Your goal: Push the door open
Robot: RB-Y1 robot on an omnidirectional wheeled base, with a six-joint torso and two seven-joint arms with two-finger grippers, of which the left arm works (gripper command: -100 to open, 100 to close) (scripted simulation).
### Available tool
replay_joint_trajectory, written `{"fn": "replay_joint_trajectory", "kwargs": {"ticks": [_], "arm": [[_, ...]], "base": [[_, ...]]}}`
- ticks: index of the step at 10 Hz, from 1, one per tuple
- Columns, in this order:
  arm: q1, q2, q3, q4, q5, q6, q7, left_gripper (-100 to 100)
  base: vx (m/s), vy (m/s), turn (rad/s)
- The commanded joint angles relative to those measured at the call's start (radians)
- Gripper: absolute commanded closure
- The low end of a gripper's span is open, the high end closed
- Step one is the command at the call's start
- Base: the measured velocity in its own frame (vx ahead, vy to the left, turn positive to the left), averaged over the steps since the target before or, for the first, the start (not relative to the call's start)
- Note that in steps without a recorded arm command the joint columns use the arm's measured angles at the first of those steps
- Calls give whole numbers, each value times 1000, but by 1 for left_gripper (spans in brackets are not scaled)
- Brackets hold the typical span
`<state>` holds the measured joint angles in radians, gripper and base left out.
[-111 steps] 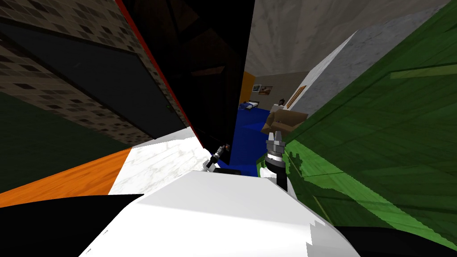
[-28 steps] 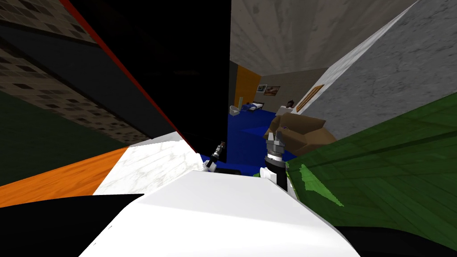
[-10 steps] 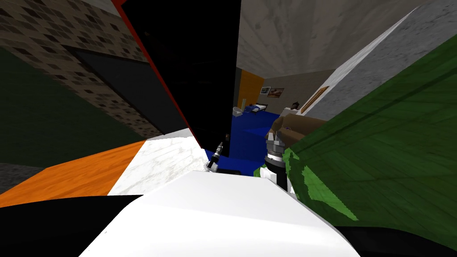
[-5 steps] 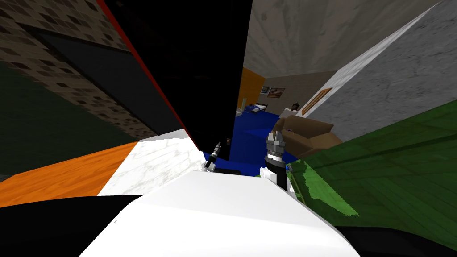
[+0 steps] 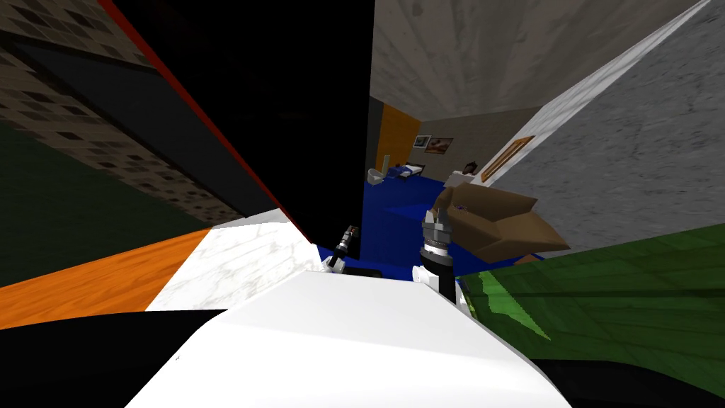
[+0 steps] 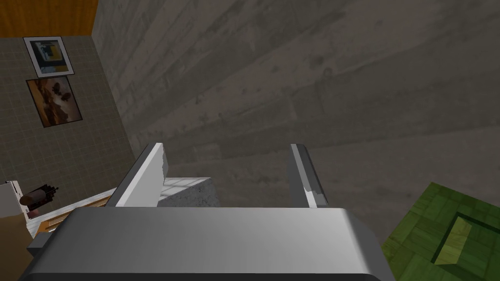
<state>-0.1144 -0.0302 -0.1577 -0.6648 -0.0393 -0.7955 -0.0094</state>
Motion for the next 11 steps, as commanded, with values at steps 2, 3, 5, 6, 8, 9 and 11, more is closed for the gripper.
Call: {"fn": "replay_joint_trajectory", "kwargs": {"ticks": [2, 3, 5, 6, 8, 9, 11], "arm": [[0, 0, 0, 0, 0, 0, 0, 100], [0, 0, 0, 0, 0, 0, 0, 100], [0, 0, 0, 0, 0, 0, 0, 100], [0, 0, 0, 0, 0, 0, 0, 100], [6, 26, -14, -9, 14, 5, -8, 100], [5, 41, -12, -8, 7, 6, -2, -100], [5, 53, -15, -11, 7, 9, 0, -100]], "base": [[18, -27, 3], [-15, 25, -10], [-10, 14, -9], [0, 0, 0], [68, -6, 138], [33, 55, 102], [-125, 112, -34]]}}
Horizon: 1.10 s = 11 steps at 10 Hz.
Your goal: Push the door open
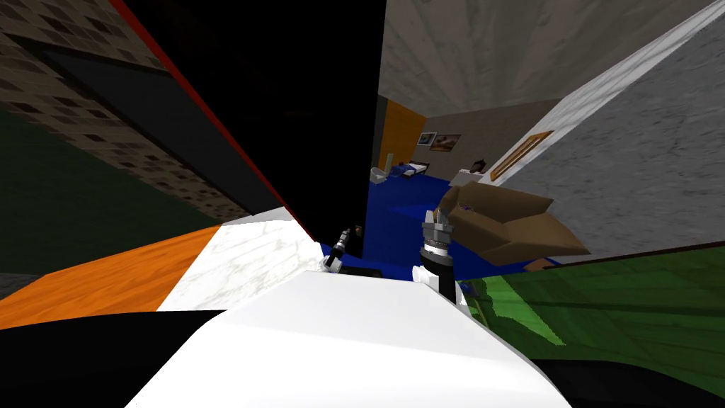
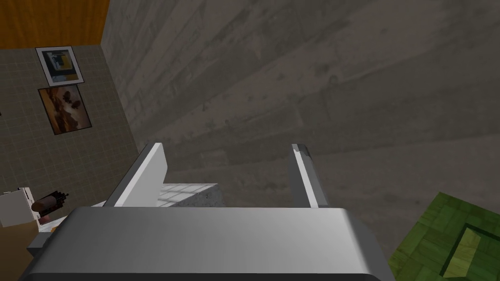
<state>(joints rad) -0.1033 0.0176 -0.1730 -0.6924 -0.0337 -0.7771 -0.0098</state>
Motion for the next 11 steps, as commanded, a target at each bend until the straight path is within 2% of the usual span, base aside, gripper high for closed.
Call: {"fn": "replay_joint_trajectory", "kwargs": {"ticks": [1, 2, 3, 5, 7, 8, 9, 10, 11], "arm": [[-6, 10, -1, 15, 1, -7, 1, -100], [-6, 10, -3, 12, 1, -5, 3, -100], [-6, 1, -7, 9, 1, -2, 4, -100], [-6, -32, -11, 5, 1, 3, 7, -100], [-6, -59, -13, 3, 1, 6, 8, -100], [-6, -64, -14, 2, 1, 6, 9, -100], [-8, -61, -13, 6, 1, 4, 7, -100], [-7, -46, -12, 5, 1, 4, 6, -100], [-7, -39, -12, 6, 1, 3, 6, -100]], "base": [[-166, 123, 28], [-147, 121, 21], [-224, 106, 26], [-240, 16, 17], [-163, -142, 13], [-109, -158, 6], [-44, -72, 7], [71, 64, -3], [120, 147, -11]]}}
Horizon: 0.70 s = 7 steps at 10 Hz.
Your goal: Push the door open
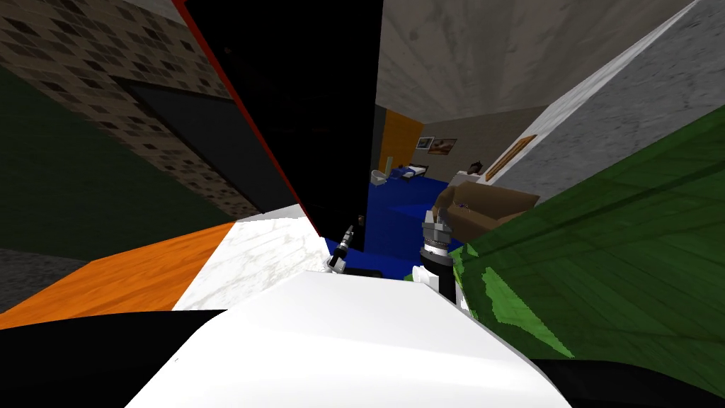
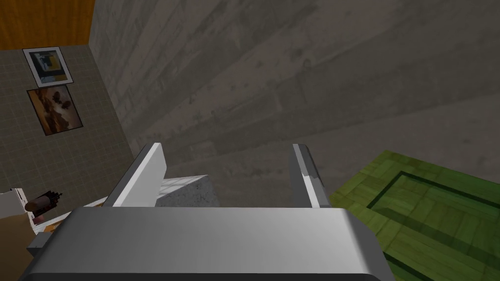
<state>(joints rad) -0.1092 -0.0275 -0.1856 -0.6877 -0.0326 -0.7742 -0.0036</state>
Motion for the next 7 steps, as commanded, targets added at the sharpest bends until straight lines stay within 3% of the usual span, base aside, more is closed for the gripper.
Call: {"fn": "replay_joint_trajectory", "kwargs": {"ticks": [1, 4, 7], "arm": [[-1, 13, 1, 1, 0, 0, -1, -100], [-1, 45, 6, 5, 2, -7, -6, -100], [0, 34, 10, 9, 4, -14, -11, -100]], "base": [[119, 141, -12], [171, 69, -17], [196, -93, -19]]}}
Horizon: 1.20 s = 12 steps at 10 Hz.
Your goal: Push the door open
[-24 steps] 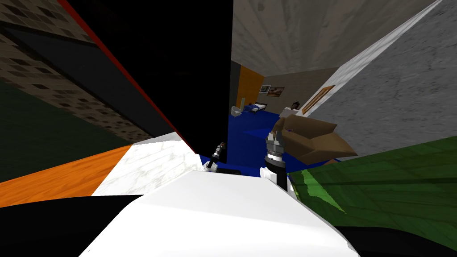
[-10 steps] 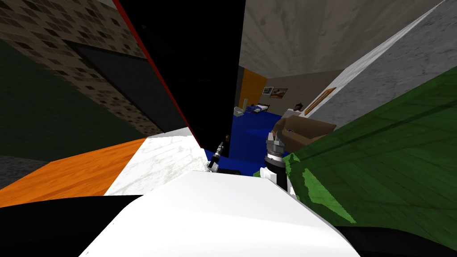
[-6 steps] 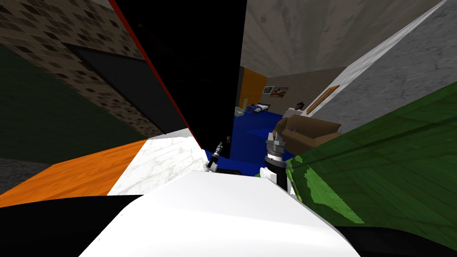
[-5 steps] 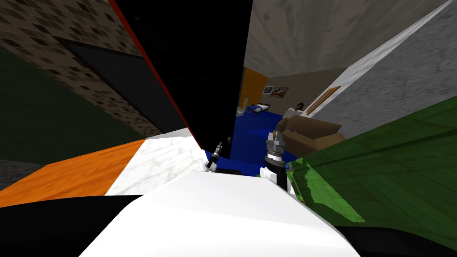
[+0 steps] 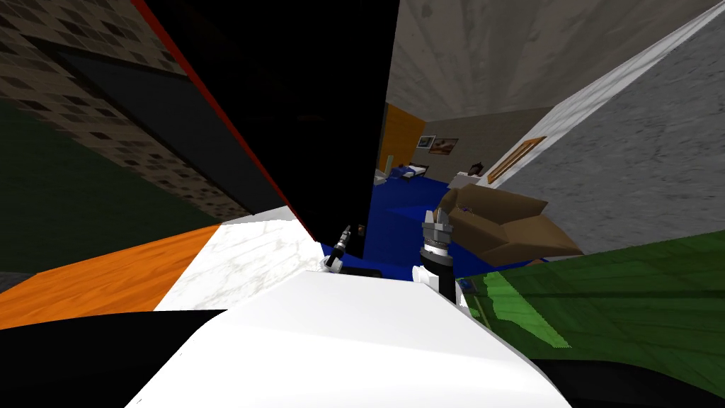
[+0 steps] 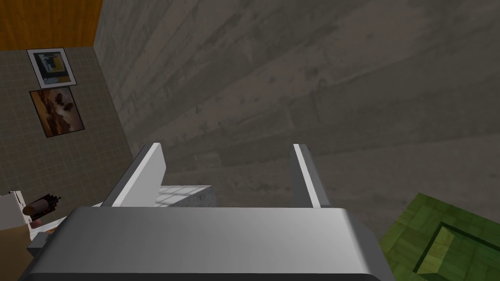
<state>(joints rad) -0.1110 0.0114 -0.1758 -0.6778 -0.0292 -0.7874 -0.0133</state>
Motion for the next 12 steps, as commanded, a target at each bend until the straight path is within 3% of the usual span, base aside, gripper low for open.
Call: {"fn": "replay_joint_trajectory", "kwargs": {"ticks": [1, 3, 4, 5, 10, 11, 12], "arm": [[1, -17, 2, 0, 1, -3, -3, -100], [2, -52, 4, 2, 1, -6, -6, -100], [5, -37, 6, 2, 2, -8, -5, -100], [5, -37, 6, 2, 2, -8, -5, 100], [5, -37, 6, 2, 2, -8, -5, 100], [-9, -12, 21, 19, -4, -11, 0, -100], [-15, -4, 28, 26, -6, -12, 2, -100]], "base": [[148, -136, -16], [81, -176, 7], [13, -77, 10], [-1, 10, -4], [-2, 16, -2], [-57, 66, -19], [-91, 140, -32]]}}
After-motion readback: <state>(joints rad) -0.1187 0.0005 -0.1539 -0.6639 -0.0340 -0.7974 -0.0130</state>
